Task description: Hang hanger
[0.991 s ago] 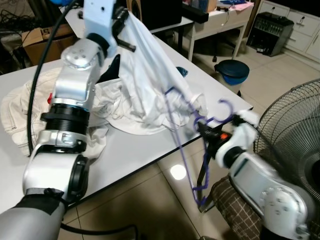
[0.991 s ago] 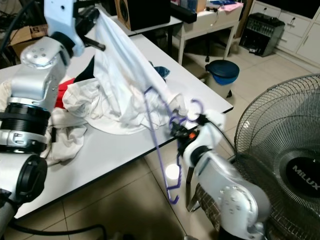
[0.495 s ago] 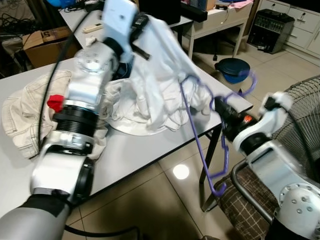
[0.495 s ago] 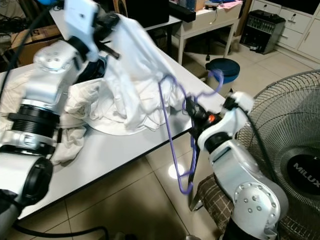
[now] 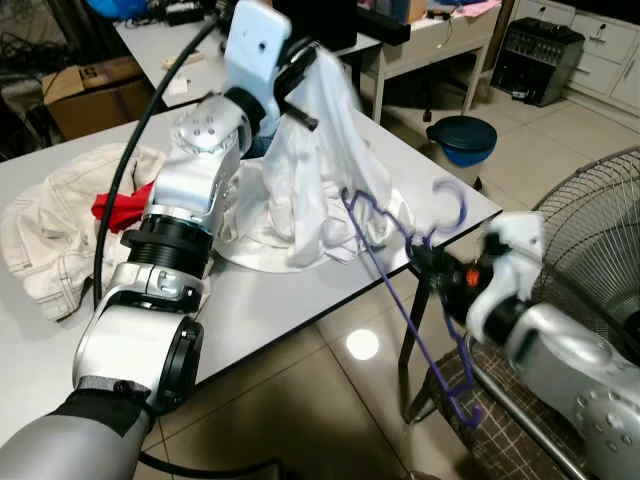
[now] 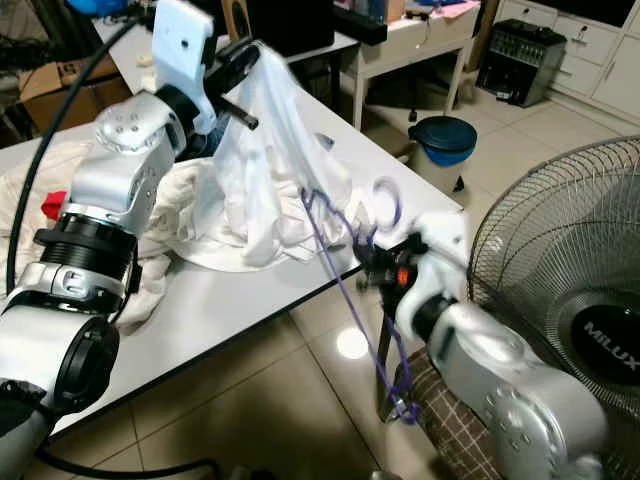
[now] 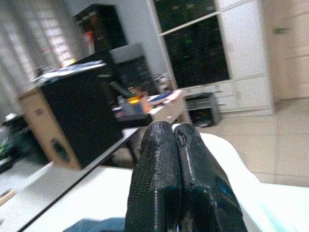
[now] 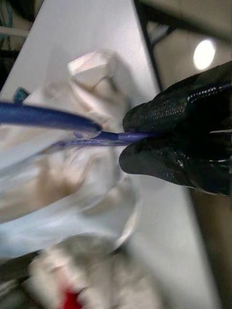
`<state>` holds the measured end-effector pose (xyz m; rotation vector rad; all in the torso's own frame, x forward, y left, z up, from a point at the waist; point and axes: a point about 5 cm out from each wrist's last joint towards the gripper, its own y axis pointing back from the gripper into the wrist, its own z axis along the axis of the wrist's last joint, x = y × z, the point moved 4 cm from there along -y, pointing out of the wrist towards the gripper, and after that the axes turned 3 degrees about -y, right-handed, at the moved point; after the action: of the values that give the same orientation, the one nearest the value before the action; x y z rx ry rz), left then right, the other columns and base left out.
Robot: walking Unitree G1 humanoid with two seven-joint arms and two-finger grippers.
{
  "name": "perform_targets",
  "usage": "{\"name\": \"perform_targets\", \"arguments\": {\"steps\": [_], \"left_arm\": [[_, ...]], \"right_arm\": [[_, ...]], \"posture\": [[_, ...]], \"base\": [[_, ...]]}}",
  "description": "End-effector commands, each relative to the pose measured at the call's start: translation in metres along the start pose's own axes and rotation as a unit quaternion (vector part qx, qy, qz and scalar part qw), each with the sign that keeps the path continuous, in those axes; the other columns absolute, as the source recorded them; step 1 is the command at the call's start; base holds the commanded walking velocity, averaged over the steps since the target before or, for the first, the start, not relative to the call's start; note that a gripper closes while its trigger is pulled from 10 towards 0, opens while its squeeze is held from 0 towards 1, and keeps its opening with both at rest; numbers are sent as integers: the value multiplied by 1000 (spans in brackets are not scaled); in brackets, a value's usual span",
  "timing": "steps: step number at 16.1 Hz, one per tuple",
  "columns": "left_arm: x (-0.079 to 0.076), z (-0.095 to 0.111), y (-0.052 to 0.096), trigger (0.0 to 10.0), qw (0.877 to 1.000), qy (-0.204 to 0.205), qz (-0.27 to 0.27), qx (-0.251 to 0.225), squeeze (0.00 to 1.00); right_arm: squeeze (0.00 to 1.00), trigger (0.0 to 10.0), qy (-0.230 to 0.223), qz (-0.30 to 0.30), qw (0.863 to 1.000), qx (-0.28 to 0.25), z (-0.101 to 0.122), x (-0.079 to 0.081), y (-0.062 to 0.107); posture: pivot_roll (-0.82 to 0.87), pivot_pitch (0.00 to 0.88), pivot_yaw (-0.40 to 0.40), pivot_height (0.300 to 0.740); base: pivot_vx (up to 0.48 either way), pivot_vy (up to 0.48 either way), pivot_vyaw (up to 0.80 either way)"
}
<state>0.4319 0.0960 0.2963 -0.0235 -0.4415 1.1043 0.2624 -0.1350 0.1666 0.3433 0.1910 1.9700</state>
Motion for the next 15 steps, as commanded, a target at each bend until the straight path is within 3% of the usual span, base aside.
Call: {"name": "perform_targets", "arguments": {"steps": [1,2,4,8,13,15], "left_arm": [[21,12,-1,0,999,-4,47,-11,0],[24,13,-1,0,998,-5,58,-12,0],[22,12,-1,0,999,-4,52,-12,0],[5,-4,0,0,1000,3,16,2,0],[-2,-6,4,0,1000,-1,-2,-1,0],[-11,-2,3,0,1000,6,-18,-9,0]], "right_arm": [[0,10000,91,-12,996,18,-7,-3,2],[0,10000,156,-15,987,32,-13,-5,3],[0,10000,233,-9,972,9,-10,1,2],[0,10000,276,12,958,-71,7,21,2],[0,10000,245,5,965,-99,11,22,-9],[0,10000,205,1,972,-112,17,23,-19]], "posture": [[-174,0,115,740],[-174,0,116,740],[-170,0,121,740],[-170,0,128,740],[-168,0,126,740],[-158,0,118,740]], "base": [[0,0,0],[0,0,0],[0,0,0],[0,0,0],[0,0,0],[0,0,0]]}}
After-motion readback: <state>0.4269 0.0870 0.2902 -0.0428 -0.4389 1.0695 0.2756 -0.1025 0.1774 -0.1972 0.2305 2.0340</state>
